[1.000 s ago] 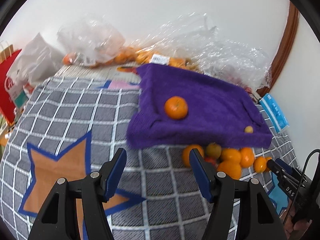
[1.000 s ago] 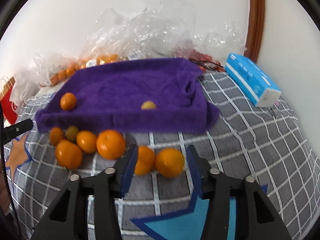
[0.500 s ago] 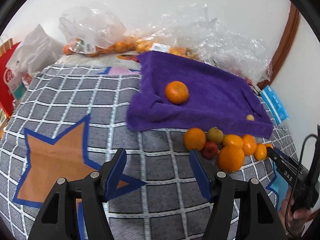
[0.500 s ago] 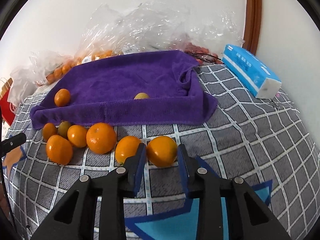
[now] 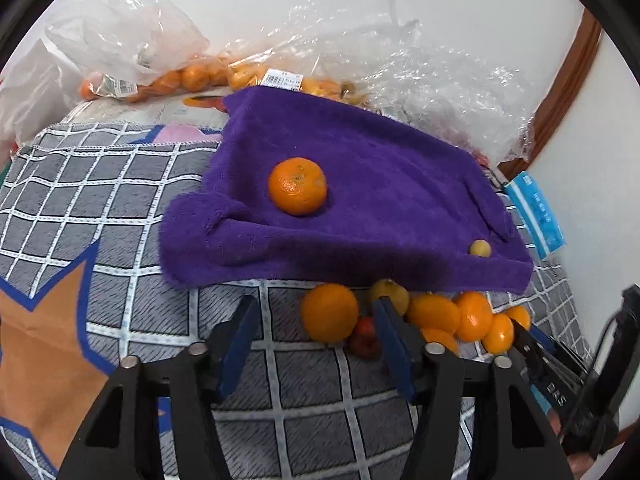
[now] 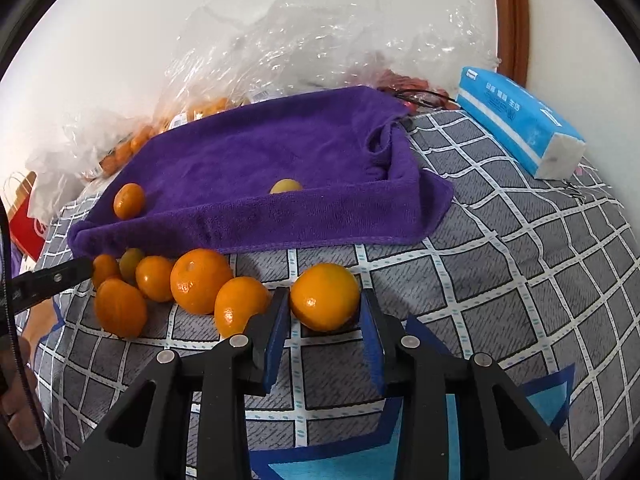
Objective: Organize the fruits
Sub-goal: 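Move both tools back to the fruit row beside the towel, then grasp a large orange with the left tool while the right tool grasps another orange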
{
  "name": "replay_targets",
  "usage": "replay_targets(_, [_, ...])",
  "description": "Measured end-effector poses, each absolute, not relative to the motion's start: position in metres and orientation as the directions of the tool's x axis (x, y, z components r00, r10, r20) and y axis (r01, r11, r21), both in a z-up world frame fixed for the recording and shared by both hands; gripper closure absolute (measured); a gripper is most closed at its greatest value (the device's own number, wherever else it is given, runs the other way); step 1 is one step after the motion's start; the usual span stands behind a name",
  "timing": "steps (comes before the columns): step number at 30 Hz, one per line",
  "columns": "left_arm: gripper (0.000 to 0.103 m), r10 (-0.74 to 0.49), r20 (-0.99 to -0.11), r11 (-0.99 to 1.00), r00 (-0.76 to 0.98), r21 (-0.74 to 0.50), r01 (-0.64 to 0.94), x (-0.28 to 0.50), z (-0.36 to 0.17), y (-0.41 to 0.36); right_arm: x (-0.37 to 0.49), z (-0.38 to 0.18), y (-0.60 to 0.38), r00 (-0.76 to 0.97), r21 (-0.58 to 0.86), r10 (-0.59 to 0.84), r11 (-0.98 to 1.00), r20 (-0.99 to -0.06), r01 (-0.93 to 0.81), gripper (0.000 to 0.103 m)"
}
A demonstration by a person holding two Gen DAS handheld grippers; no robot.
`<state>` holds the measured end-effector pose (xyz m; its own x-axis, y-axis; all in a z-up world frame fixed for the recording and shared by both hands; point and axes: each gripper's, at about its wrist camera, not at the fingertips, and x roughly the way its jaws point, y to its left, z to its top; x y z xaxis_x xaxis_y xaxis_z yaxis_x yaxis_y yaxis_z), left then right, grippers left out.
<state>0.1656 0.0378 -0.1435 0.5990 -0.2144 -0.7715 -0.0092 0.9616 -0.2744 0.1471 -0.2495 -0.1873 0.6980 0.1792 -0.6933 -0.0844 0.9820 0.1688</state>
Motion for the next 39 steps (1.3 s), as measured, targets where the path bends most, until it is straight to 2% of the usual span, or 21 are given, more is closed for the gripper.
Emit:
replay_targets(2, [0.062, -0.242, -0.780, 0.953, 0.577, -0.304, -0.012, 0.171, -0.149, 0.038, 0.146, -0.186, -0.247, 0.700, 0.153, 0.167, 0.985, -0.695, -0.083, 0.068])
replay_targets(3, [0.073, -0.275, -0.773, 0.942, 0.571, -0.335, 0.000, 0.171, -0.150, 0.039, 0.146, -0.186, -0.246, 0.700, 0.146, 0.162, 0.986, -0.695, -0.084, 0.068])
replay_targets(5, [0.073, -0.293, -0.770, 0.933, 0.567, -0.359, -0.005, 0.170, -0.148, 0.042, 0.146, -0.186, -0.247, 0.699, 0.152, 0.168, 0.985, -0.695, -0.086, 0.068])
replay_targets(17, [0.072, -0.134, -0.807, 0.980, 0.575, -0.193, -0.043, 0.156, -0.151, 0.053, 0.147, -0.187, -0.251, 0.697, 0.176, 0.187, 0.981, -0.692, -0.088, 0.068])
replay_targets(21, [0.073, -0.104, -0.780, 0.988, 0.617, -0.152, -0.025, 0.152, -0.153, 0.049, 0.147, -0.187, -0.252, 0.697, 0.182, 0.191, 0.979, -0.691, -0.089, 0.068])
replay_targets(25, [0.073, -0.105, -0.751, 0.987, 0.652, -0.161, -0.027, 0.146, -0.156, 0.050, 0.147, -0.187, -0.253, 0.697, 0.184, 0.193, 0.979, -0.690, -0.089, 0.068])
replay_targets(30, [0.073, -0.141, -0.741, 0.976, 0.656, -0.214, -0.031, 0.147, -0.157, 0.057, 0.146, -0.186, -0.251, 0.699, 0.171, 0.185, 0.981, -0.690, -0.091, 0.068])
replay_targets(39, [0.072, -0.145, -0.740, 0.975, 0.656, -0.219, -0.032, 0.148, -0.158, 0.056, 0.145, -0.185, -0.239, 0.700, 0.106, 0.144, 0.989, -0.699, -0.098, 0.068])
